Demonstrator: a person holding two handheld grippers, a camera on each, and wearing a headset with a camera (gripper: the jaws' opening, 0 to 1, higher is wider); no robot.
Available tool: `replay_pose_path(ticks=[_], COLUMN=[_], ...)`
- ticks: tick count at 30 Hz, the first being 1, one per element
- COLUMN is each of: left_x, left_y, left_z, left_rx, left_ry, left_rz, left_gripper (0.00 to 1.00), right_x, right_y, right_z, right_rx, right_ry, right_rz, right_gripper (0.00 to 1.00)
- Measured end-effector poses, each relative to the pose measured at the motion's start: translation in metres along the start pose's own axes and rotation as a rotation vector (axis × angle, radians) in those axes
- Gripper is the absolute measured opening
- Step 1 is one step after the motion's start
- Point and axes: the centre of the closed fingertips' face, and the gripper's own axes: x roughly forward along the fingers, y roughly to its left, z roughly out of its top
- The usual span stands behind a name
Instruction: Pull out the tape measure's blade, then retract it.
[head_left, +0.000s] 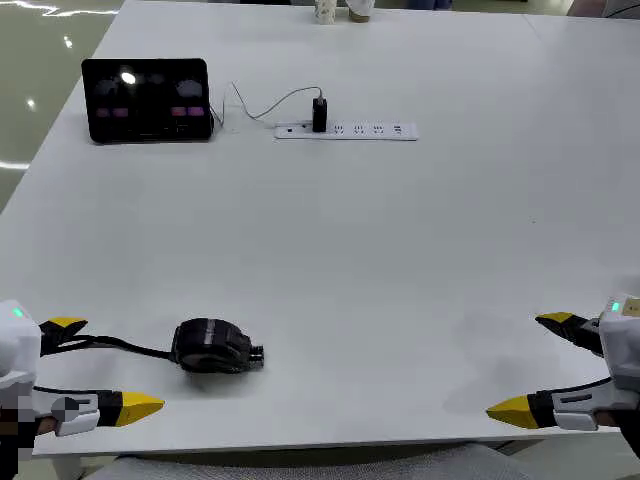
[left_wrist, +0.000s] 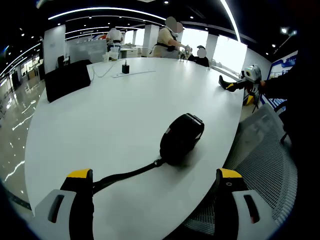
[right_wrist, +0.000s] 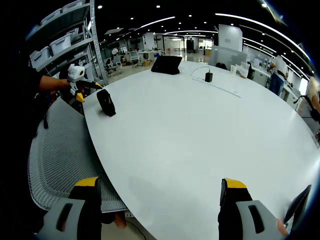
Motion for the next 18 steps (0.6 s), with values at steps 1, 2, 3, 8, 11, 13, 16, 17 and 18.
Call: replay_pose_path(ticks=[1, 2, 3, 8, 11, 13, 16, 17, 18], left_x=[-0.0002, -0.0003, -0.0004, -0.0011, -0.0017, -0.0016, -0.0015, -0.0016, -0.0017], left_y=[0.0002, 0.0005, 0.0010, 0.0022, 0.0028, 0.0028, 0.0027, 0.0026, 0.0025], left_z=[-0.0003, -0.0005, -0.0007, -0.0010, 0.0003, 0.0012, 0.0012, 0.0012, 0.0009], left_rx=[0.001, 0.002, 0.003, 0.005, 0.005, 0.010, 0.013, 0.013, 0.012], left_ry=[0.001, 0.002, 0.003, 0.009, 0.008, 0.006, 0.007, 0.008, 0.009], left_rz=[0.000, 0.000, 0.001, 0.000, -0.002, -0.003, -0.005, -0.005, -0.006], left_gripper=[0.99, 0.99, 0.99, 0.99, 0.99, 0.99, 0.99, 0.99, 0.99], right_x=[0.0001, 0.0001, -0.0006, -0.0009, -0.0013, -0.0012, -0.0007, -0.0007, -0.0004], right_y=[0.0002, -0.0002, -0.0007, -0.0022, -0.0022, -0.0027, -0.0016, -0.0008, 0.0001], right_z=[0.0003, 0.0005, 0.0011, 0.0030, 0.0030, 0.0022, 0.0023, 0.0026, 0.0030], right_rx=[-0.003, -0.006, -0.009, -0.005, -0.012, -0.011, -0.004, -0.004, -0.007], right_ry=[0.000, 0.002, 0.003, 0.000, 0.002, 0.002, 0.001, 0.000, -0.001], right_rz=[-0.001, -0.001, -0.002, -0.005, -0.006, -0.007, -0.003, -0.001, 0.001], right_gripper=[0.99, 0.99, 0.99, 0.99, 0.99, 0.99, 0.99, 0.99, 0.99])
